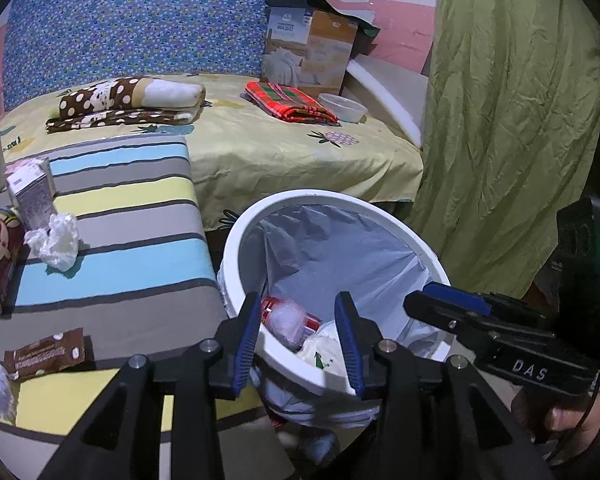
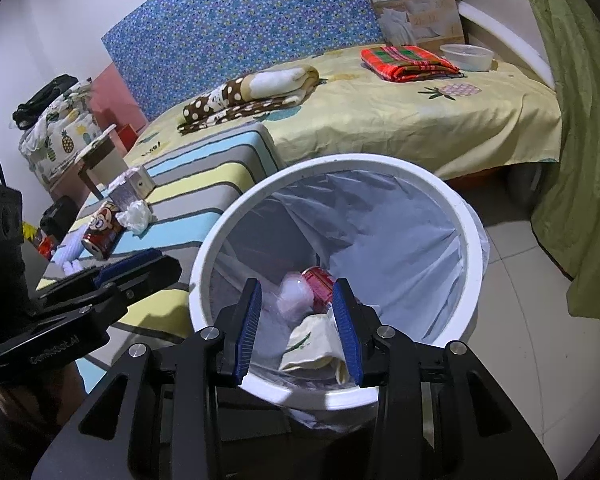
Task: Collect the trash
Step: 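Open both grippers to drop the cup and paper bag into the bin, then withdraw both grippers from the bin back over the table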
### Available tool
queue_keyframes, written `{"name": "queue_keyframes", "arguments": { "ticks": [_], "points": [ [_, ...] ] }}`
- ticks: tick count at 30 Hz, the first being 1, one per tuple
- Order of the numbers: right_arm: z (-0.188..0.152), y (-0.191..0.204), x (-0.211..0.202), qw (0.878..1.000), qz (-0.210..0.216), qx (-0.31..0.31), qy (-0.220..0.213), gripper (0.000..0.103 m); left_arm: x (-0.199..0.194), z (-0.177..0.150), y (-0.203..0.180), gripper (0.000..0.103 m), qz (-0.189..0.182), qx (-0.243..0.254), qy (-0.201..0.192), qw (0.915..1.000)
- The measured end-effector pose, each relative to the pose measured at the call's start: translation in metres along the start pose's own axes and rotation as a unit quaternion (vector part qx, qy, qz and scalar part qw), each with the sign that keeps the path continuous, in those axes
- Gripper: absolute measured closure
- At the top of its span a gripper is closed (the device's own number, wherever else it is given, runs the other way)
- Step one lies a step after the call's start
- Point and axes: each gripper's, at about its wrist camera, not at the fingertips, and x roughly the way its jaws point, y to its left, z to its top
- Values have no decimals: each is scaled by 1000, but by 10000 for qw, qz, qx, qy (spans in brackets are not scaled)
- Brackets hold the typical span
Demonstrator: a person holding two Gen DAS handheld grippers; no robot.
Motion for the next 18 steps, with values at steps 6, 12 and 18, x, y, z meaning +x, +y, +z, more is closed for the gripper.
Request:
{"name": "queue_keyframes", "arguments": {
  "ticks": [6, 12, 18],
  "points": [
    [-2, 16, -7, 9997, 122, -156, -146, 64, -18, -8, 6, 63, 63, -52, -96, 9999],
    [-6, 36, -9, 9988, 210, -396, -171, 64, -38, -17, 13, 63, 324, -76, -247, 9991],
    [-13, 52, -6, 9978, 431, -491, -88, 64, -57, -30, 27, 63, 562, -192, -321, 9977]
  ]
}}
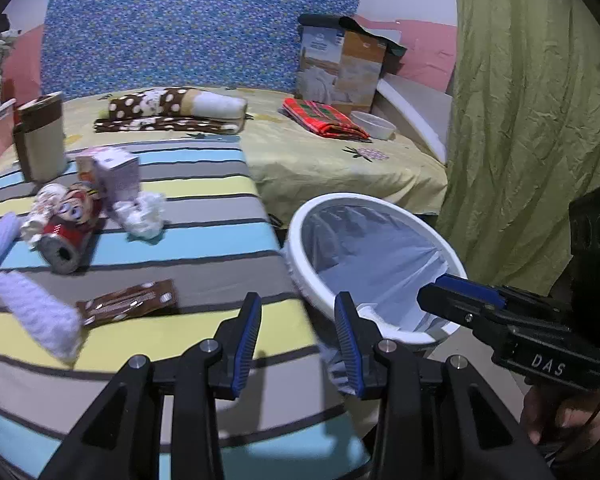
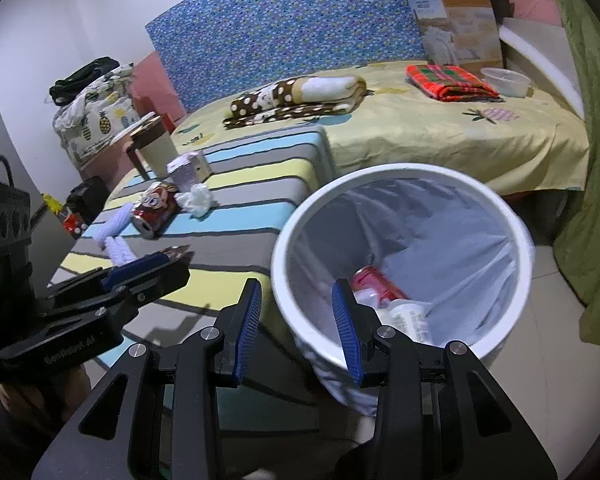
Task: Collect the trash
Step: 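Withdraw both grippers from the bin back over the table, then grasp the lavender foam net sleeve with the left gripper and lift it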
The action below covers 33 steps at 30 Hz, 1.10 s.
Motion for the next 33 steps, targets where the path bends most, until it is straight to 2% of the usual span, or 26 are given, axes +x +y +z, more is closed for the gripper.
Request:
{"name": "queue_keyframes", "arguments": {
  "ticks": [8, 18, 26, 33],
  "points": [
    [-4, 24, 9, 9992, 313, -163, 182, 63, -24, -18, 28, 63, 345, -264, -75, 9990],
    [-4, 56, 18, 9965, 527, -579, 282, 57, -44, -33, 66, 63, 820, -630, -183, 9945],
    [4, 77, 36, 9925, 660, -972, 326, 55, -51, -32, 108, 63, 1283, -1129, -234, 9850],
    [11, 86, 47, 9902, 755, -1118, 368, 55, -45, -26, 143, 51, 1628, -1656, -248, 9723]
  ]
}}
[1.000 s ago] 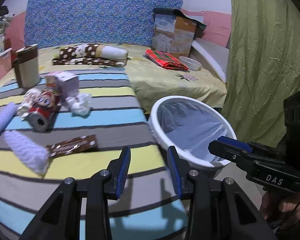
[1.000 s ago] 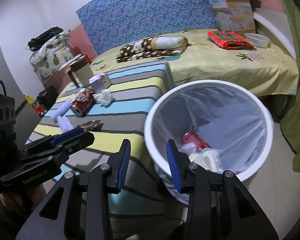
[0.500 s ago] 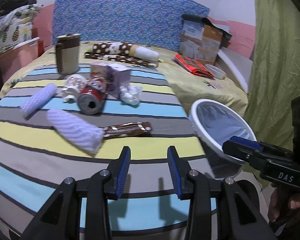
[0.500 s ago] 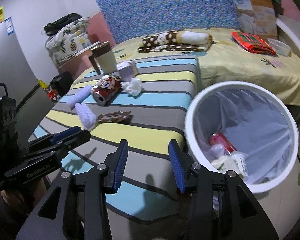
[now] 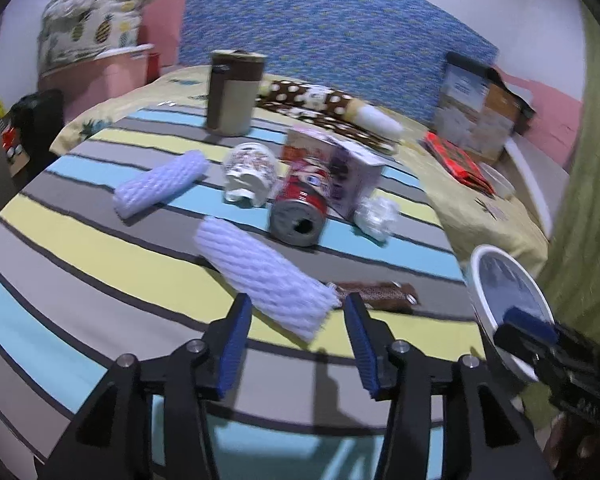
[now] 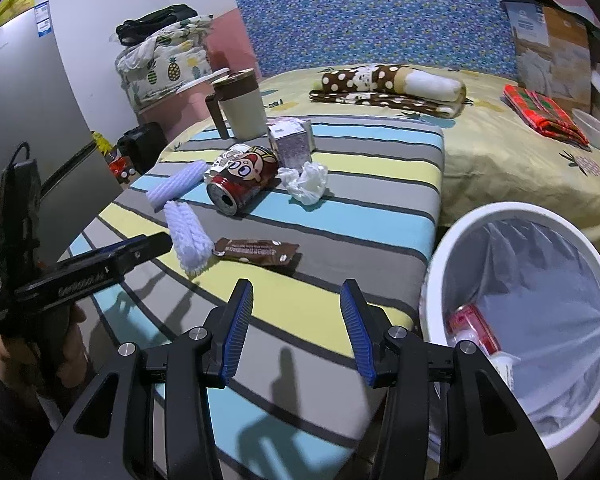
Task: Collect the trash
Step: 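Grasp the lavender foam net sleeve with the left gripper and lift it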
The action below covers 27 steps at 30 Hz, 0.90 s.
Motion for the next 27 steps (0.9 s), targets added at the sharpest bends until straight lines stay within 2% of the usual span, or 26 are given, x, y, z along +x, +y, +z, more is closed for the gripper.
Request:
{"name": "queue_keyframes", "arguments": {
  "ticks": [7, 12, 17, 22, 27],
  "points": [
    [4, -5, 11, 10000, 27, 40, 87, 55, 29, 13, 15, 45, 285, -499, 137, 9983],
    [9, -6, 21, 9999, 29, 3, 155, 55, 51, 14, 13, 45, 396, -401, 390, 9977],
    [16, -6, 31, 9997, 81, -72, 196, 55, 48, 11, 2, 70, 219, 205, 408, 9987],
    [25, -2, 48, 9993, 176, -153, 290, 55, 34, 8, 5, 77, 98, 447, 421, 9981],
    [33, 8, 62, 9986, 254, -308, 342, 55, 25, 5, 14, 77, 82, 460, 431, 9980]
  ]
}}
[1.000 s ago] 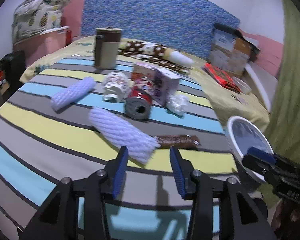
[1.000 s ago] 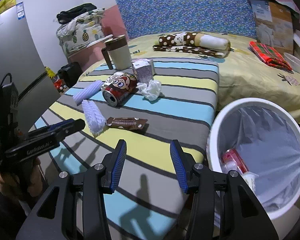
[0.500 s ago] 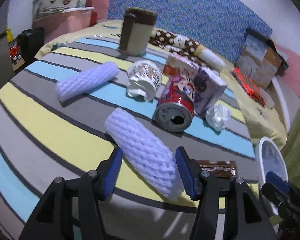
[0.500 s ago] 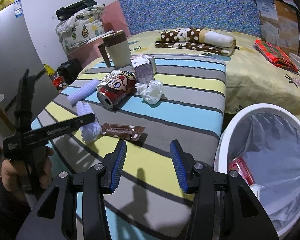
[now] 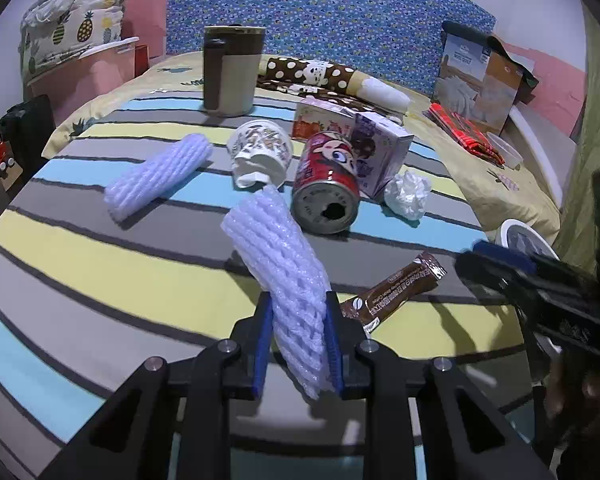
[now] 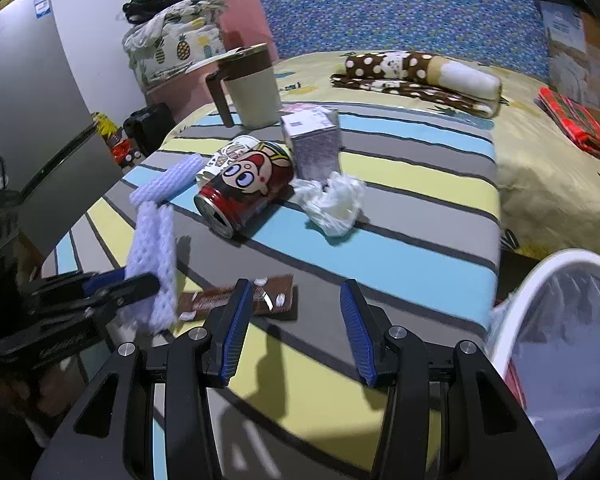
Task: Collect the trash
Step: 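Grasp the lavender foam net sleeve with the left gripper and lift it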
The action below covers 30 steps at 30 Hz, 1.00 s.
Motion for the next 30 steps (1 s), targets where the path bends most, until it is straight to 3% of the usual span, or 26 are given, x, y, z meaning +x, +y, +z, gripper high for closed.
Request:
{"name": "queue_keyframes", "arguments": {
  "ticks": [6, 12, 21, 24, 30],
  "points": [
    [7, 13, 16, 9996, 93, -264, 93, 55, -12, -3, 13, 77, -82, -76, -50, 9999],
    [0, 20, 32, 9969, 184, -517, 562, 55, -22, -3, 29, 77, -95, -240, -145, 9996],
    [-22, 32, 7, 9930, -40, -874, 789, 55, -28, -9, 38, 77, -80, -354, -154, 9992],
    [-28, 39, 0, 9904, 113, -1054, 884, 55, -30, -13, 38, 77, -117, -359, -124, 9992],
    [-23, 53, 8, 9882, -74, -1345, 735, 55, -34, -18, 43, 77, -138, -417, -125, 9990]
  ]
}}
